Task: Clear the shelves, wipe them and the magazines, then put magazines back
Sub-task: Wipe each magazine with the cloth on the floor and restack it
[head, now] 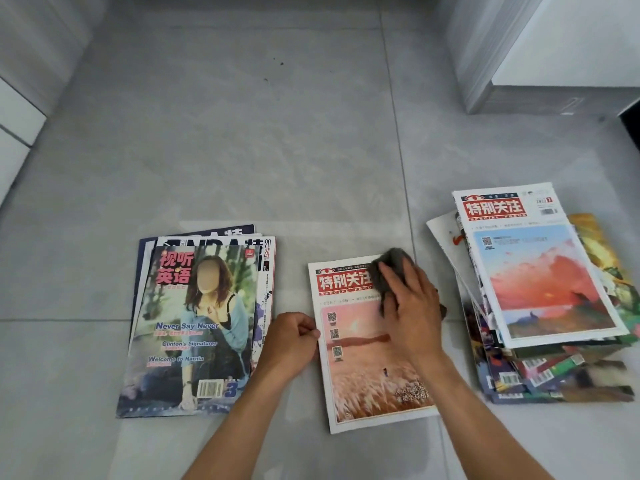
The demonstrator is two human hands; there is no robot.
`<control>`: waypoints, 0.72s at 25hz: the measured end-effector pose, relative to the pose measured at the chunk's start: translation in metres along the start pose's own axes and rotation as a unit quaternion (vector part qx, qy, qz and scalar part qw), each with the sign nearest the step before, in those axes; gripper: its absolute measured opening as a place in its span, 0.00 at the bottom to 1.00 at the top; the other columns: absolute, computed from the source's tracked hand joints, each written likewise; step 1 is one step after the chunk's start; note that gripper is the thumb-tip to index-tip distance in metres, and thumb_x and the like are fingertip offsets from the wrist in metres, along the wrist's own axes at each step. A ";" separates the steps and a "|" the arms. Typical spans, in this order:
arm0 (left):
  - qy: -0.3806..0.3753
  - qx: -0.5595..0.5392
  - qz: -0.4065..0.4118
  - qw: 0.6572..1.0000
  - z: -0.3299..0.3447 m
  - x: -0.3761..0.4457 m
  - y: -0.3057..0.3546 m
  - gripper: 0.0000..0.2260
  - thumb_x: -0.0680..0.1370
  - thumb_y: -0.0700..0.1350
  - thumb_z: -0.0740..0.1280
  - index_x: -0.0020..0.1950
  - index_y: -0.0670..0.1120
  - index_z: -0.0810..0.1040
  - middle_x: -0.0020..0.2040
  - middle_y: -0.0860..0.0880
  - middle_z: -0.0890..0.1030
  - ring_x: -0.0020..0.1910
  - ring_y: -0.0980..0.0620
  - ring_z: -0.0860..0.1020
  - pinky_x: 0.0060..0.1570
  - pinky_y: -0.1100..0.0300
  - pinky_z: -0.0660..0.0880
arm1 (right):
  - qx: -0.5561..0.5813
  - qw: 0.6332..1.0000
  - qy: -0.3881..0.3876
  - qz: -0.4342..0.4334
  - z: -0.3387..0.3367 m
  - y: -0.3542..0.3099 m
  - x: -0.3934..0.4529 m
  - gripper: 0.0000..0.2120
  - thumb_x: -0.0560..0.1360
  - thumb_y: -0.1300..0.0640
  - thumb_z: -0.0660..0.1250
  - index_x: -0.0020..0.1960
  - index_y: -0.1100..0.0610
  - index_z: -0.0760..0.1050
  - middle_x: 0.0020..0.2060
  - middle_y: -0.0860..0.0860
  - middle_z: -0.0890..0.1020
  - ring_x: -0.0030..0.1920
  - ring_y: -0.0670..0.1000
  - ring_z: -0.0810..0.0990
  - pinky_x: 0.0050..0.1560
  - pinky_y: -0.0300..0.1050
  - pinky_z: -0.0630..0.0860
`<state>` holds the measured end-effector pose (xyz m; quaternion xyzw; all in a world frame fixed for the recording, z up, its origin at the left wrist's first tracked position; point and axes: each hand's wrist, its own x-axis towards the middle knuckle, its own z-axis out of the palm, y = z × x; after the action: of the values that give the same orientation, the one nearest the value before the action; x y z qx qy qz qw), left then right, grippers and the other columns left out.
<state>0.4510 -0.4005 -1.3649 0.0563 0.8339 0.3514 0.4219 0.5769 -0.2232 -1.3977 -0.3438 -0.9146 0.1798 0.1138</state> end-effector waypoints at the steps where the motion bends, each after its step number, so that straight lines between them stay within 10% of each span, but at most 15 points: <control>1: 0.001 -0.006 -0.003 1.000 0.000 0.001 0.000 0.07 0.76 0.37 0.69 0.40 0.47 0.80 0.39 0.46 0.85 0.38 0.46 0.85 0.45 0.48 0.83 | 0.003 1.000 0.001 0.016 0.005 -0.014 -0.016 0.25 0.77 0.54 0.56 0.73 0.49 0.71 0.77 0.52 0.66 0.74 0.60 0.66 0.68 0.63 0.69; 7: 0.000 -0.029 -0.001 1.000 -0.001 -0.004 0.006 0.08 0.77 0.34 0.68 0.40 0.45 0.79 0.37 0.45 0.83 0.36 0.45 0.83 0.40 0.54 0.83 | 0.014 0.968 -0.100 -0.229 0.005 -0.023 -0.097 0.24 0.77 0.55 0.63 0.72 0.45 0.72 0.76 0.47 0.67 0.76 0.55 0.64 0.68 0.59 0.70; 11: -0.004 -0.034 -0.010 0.999 -0.001 -0.005 0.005 0.04 0.77 0.35 0.68 0.43 0.42 0.79 0.39 0.45 0.84 0.34 0.49 0.83 0.37 0.58 0.82 | 0.040 0.988 -0.074 -0.131 -0.008 0.001 -0.119 0.25 0.77 0.55 0.61 0.73 0.45 0.70 0.77 0.47 0.65 0.76 0.56 0.64 0.70 0.57 0.68; 15: -0.023 -0.045 -0.017 0.999 -0.003 -0.003 0.009 0.03 0.77 0.34 0.68 0.45 0.40 0.79 0.37 0.45 0.82 0.30 0.52 0.81 0.35 0.61 0.81 | 0.047 0.944 -0.129 -0.299 0.010 -0.014 -0.166 0.22 0.84 0.52 0.50 0.76 0.39 0.61 0.79 0.42 0.58 0.78 0.49 0.58 0.68 0.47 0.65; 18: -0.036 -0.046 -0.017 0.998 -0.007 0.000 0.006 0.05 0.77 0.33 0.68 0.44 0.41 0.79 0.38 0.44 0.83 0.32 0.51 0.81 0.36 0.61 0.82 | 0.090 0.928 -0.181 -0.313 -0.007 -0.011 -0.101 0.27 0.73 0.60 0.63 0.69 0.40 0.73 0.76 0.40 0.65 0.76 0.46 0.63 0.70 0.47 0.65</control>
<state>0.4445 -0.3993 -1.3587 0.0351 0.8023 0.3795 0.4594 0.6475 -0.2969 -1.3954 0.0097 -0.9607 0.2762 0.0275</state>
